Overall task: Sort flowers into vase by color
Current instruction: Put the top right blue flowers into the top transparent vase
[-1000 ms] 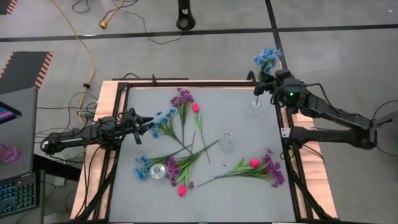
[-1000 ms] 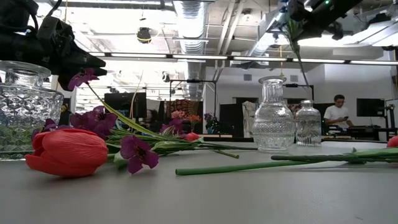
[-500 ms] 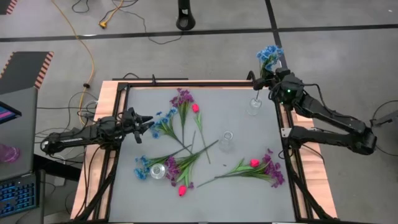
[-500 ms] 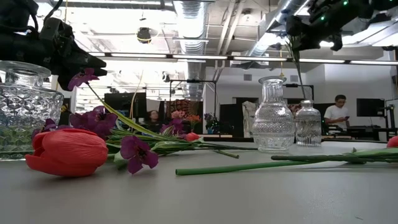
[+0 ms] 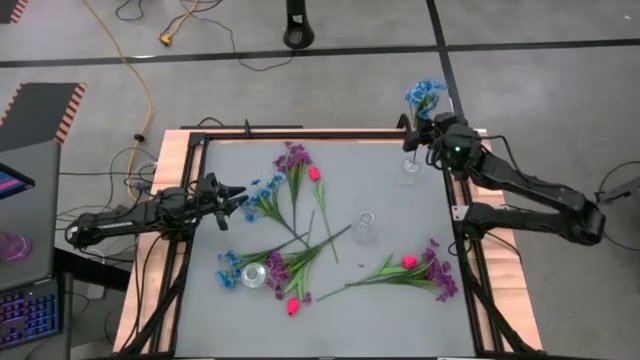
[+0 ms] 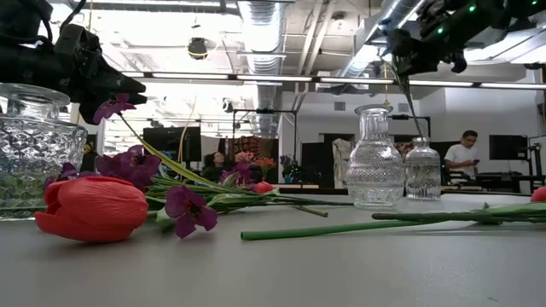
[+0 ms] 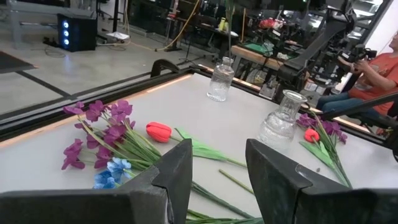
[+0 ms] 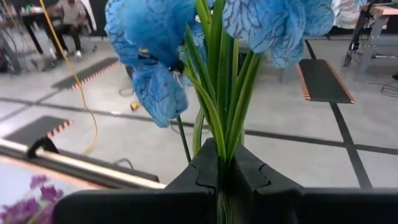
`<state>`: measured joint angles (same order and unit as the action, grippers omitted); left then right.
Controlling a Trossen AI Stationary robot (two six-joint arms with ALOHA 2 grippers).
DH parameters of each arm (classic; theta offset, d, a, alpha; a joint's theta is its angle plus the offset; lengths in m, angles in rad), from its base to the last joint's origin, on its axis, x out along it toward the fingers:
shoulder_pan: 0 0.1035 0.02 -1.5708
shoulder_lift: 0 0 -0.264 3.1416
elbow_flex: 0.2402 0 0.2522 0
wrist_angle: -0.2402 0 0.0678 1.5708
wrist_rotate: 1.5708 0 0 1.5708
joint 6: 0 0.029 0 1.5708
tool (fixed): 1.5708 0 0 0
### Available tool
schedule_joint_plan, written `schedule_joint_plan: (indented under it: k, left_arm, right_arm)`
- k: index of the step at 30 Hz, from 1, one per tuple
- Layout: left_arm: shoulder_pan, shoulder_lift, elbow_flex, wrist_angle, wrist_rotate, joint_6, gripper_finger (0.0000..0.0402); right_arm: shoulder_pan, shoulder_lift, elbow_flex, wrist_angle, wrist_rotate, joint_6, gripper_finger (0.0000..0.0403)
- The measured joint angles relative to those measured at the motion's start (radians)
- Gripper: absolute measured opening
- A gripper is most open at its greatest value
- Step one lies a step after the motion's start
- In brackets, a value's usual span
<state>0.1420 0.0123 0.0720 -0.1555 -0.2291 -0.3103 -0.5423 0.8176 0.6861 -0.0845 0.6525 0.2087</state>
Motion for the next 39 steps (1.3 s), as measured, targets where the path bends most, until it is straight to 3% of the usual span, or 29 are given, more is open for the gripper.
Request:
schedule_joint_plan:
  k: [11,33,39]
  left_arm:
    - [0.0,0.0,0.0,0.0,0.0,0.0,0.0137]
    - [0.0,0.0,0.0,0.0,0.001,0.0,0.0137]
    - [0.0,0.0,0.0,0.0,0.001,0.0,0.0137]
  right_arm:
    - [0.013,0.093,0.0,-0.014,0.001,0.001,0.0044]
    - [0.012,0.091,0.001,-0.018,0.0,-0.034,0.0057]
    - [0.013,0.091,0.091,-0.258,-0.003,0.008,0.0071]
